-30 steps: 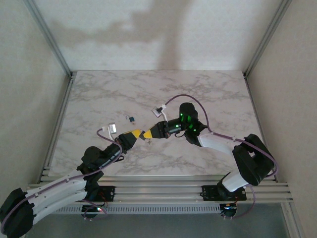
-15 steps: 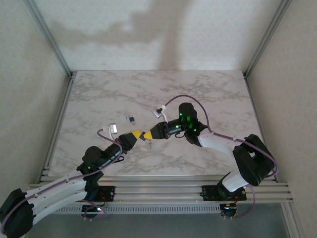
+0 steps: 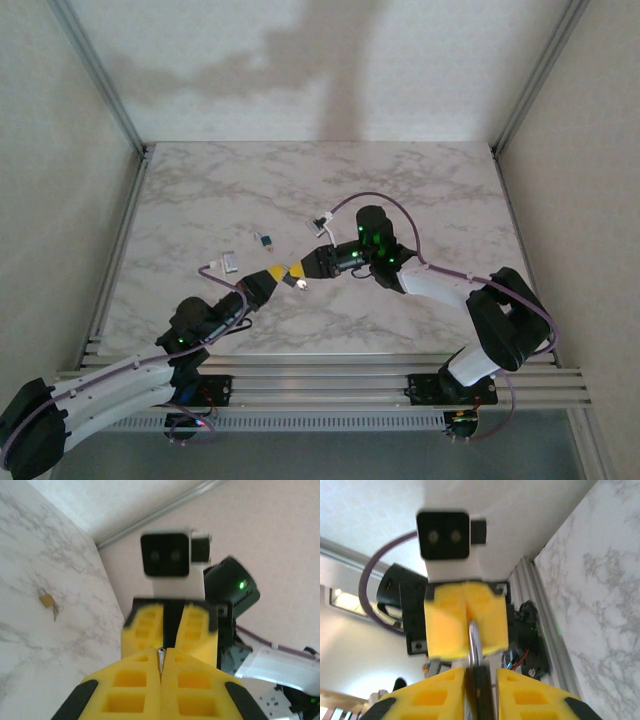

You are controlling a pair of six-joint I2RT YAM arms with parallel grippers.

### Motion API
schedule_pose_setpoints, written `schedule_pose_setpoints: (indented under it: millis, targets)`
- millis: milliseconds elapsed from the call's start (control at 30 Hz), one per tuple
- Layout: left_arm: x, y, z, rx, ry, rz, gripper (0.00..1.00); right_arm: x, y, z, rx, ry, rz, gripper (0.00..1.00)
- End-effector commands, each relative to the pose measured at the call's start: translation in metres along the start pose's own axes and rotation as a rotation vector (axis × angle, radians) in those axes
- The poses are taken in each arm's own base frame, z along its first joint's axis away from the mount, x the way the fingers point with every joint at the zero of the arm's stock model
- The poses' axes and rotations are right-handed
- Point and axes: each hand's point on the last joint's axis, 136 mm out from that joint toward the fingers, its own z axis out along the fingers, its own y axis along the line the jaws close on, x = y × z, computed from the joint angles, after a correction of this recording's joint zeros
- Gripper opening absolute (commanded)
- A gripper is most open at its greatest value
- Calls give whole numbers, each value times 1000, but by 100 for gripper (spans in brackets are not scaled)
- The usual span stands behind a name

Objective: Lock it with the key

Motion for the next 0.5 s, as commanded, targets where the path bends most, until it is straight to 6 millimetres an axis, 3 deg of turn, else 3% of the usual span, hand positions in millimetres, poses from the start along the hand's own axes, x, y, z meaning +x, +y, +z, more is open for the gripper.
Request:
schedule_pose_setpoints:
  millis: [0,267,467]
  targets:
    - [21,-13,-5,73,98,-43,0,-38,-13,-9,92,-138,-57,24]
    - [17,2,-7,24,68,-62,0,-35,-14,-13,129,-136,-77,37]
    - [19,12,-4,-12,77,-74,0,-40,-18,-29,239,-181,-113,63]
